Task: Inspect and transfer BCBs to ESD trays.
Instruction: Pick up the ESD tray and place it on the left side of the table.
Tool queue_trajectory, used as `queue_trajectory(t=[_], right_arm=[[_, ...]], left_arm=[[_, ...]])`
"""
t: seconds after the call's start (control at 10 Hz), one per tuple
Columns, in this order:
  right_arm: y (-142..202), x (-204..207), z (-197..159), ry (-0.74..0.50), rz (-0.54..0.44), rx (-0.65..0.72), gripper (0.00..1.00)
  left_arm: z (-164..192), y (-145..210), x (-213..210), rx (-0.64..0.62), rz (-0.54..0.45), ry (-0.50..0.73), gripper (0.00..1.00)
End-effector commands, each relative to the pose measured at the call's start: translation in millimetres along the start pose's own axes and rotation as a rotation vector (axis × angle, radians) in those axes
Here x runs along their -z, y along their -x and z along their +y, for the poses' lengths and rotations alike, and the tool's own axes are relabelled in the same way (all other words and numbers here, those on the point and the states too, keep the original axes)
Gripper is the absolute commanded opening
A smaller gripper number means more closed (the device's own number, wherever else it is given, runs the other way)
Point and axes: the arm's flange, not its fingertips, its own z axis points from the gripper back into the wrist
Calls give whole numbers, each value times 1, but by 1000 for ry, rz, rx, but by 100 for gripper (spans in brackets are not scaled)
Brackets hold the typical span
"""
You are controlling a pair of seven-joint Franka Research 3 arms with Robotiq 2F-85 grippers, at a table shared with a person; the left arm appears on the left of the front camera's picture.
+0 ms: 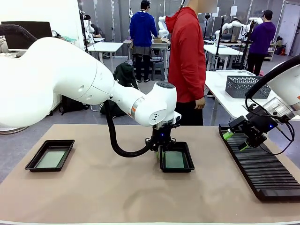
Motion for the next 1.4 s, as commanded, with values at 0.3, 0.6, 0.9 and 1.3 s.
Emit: queue_trajectory(t=[0.3, 0.6, 0.9, 1.3], right_arm=[[1, 0, 2, 5, -9, 13, 100], [1, 0, 2, 5, -9, 13, 100], [1, 0, 2, 5, -9, 13, 100], [1, 0, 2, 5, -9, 13, 100]], left_arm=[[11, 5, 3, -16, -2, 26, 0], [14, 5, 1, -23, -2, 39, 0], [2, -2, 1, -10, -5, 17, 0], [10, -2, -9, -12, -15, 69, 3]])
